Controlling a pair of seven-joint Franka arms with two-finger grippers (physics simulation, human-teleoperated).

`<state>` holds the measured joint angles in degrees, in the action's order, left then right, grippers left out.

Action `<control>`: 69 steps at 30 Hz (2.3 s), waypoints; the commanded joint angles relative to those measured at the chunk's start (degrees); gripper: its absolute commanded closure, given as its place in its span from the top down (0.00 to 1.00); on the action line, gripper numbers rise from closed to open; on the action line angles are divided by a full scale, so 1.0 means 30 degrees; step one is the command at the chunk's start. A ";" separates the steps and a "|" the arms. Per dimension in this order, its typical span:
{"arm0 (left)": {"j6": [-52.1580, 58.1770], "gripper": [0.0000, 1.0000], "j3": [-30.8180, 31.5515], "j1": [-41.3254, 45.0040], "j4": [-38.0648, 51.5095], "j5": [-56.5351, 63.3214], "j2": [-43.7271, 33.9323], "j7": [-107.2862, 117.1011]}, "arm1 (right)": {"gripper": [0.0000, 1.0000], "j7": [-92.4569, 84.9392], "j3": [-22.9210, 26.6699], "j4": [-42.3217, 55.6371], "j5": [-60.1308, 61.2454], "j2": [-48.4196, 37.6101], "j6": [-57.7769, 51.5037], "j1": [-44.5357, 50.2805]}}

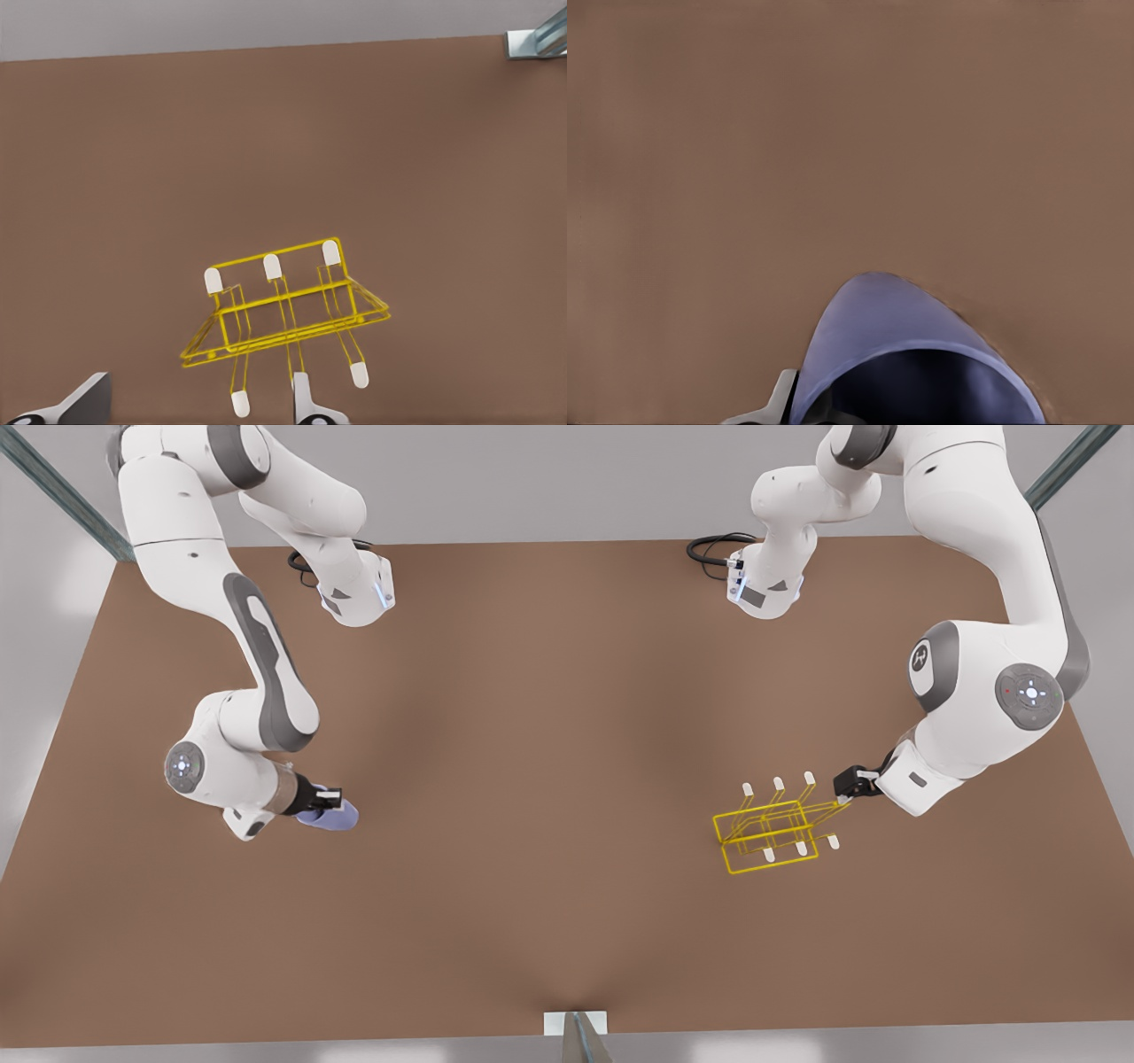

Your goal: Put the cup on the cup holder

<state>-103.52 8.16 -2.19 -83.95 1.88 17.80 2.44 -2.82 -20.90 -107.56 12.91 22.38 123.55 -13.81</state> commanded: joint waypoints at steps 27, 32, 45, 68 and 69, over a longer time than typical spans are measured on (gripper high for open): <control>0.2893 1.00 0.0006 -0.0060 0.0503 -0.0541 -0.0720 0.0475 | 0.37 0.9904 -0.4841 1.5521 0.8501 1.5948 0.9706 1.0374; 0.2455 1.00 -0.0522 -0.0060 0.0650 0.0690 -0.0632 0.0417 | 1.00 1.1339 -0.4958 1.5492 0.8442 1.5334 0.9677 1.0169; 0.1283 1.00 0.5162 0.3923 0.4107 0.3619 0.3323 4.4215 | 1.00 1.0084 -0.4723 1.3353 -0.5620 0.2269 -0.9421 -0.1723; -0.2379 1.00 -0.0137 0.8930 0.9146 0.6608 0.8742 6.3079 | 1.00 0.0412 0.5472 0.6937 -0.6324 -0.5440 -1.1857 0.4017; -0.2758 1.00 -0.1279 0.9693 0.9175 0.6579 0.8772 6.4454 | 1.00 0.0412 0.5472 0.6996 -0.6353 -0.5322 -1.1857 0.4017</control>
<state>-108.55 6.30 25.61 -56.56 21.25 44.09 139.70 8.39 -4.49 -86.78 -6.13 6.05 88.12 -1.01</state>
